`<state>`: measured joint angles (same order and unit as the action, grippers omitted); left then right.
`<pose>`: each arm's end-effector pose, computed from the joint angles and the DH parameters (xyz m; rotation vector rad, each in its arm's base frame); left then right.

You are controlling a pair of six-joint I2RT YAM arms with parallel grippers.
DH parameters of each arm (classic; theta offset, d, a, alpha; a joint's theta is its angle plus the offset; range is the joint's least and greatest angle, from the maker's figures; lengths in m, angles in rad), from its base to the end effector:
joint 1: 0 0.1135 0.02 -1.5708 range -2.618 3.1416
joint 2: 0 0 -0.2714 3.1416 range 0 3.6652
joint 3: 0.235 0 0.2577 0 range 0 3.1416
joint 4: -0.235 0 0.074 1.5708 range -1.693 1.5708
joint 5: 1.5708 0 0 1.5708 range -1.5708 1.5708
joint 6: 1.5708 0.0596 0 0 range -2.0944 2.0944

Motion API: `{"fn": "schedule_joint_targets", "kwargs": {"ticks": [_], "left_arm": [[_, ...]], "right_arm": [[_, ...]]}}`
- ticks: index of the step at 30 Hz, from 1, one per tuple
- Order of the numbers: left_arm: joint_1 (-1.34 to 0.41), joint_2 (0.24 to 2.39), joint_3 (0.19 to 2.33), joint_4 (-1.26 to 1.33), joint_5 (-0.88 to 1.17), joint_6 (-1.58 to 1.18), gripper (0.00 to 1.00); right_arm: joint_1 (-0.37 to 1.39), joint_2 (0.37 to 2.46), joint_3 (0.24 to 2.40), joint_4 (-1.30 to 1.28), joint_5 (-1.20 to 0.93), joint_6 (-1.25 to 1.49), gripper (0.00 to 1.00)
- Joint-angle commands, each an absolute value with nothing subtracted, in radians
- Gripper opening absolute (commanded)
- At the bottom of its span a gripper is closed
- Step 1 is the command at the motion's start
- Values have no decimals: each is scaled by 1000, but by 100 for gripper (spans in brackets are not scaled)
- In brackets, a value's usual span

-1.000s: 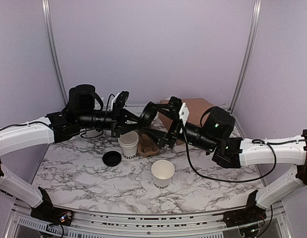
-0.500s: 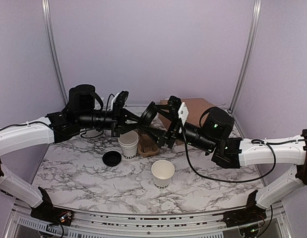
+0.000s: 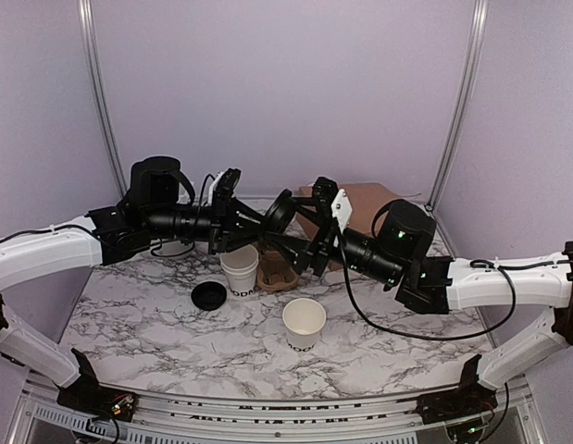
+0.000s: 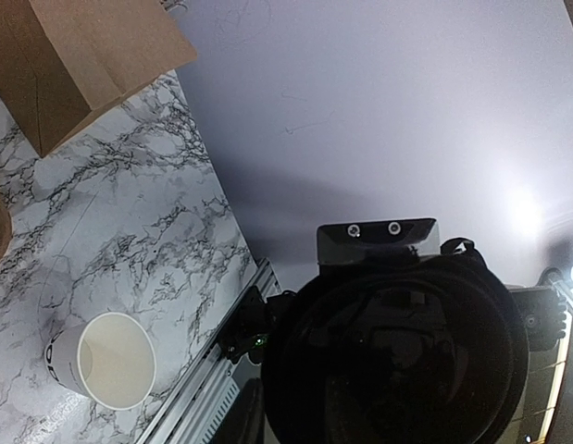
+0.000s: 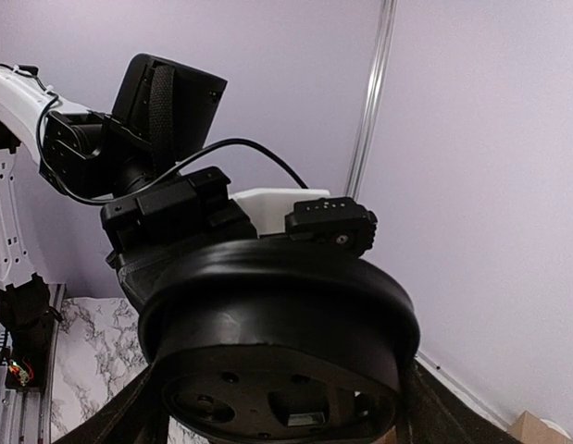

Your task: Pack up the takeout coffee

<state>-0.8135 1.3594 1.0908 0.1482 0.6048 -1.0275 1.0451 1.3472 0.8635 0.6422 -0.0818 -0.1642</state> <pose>0.2108 -0.2724 0.3554 0.3347 2.0381 -1.7802 0.1671 0.2977 0.3358 -0.8862 1.1595 0.7827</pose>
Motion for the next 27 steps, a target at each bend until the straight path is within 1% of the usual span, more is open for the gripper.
{"fn": "schedule_joint_targets", "kwargs": {"ticks": [1, 4, 11, 21, 27], "left_arm": [[-815, 1361, 1132, 101, 575, -987, 28], [-808, 1358, 1129, 70, 554, -972, 30], [-779, 1334, 1107, 10, 484, -930, 35], [-731, 1294, 1075, -108, 378, -821, 36], [-727, 1292, 1076, -136, 359, -770, 36]], "right_arm": [[1046, 1304, 881, 605, -52, -122, 78], [1045, 1280, 870, 592, -40, -106, 78], [1045, 1233, 883, 421, -5, -84, 78], [1045, 1188, 939, 60, 10, -6, 78], [1045, 1209, 973, -117, -2, 46, 79]]}}
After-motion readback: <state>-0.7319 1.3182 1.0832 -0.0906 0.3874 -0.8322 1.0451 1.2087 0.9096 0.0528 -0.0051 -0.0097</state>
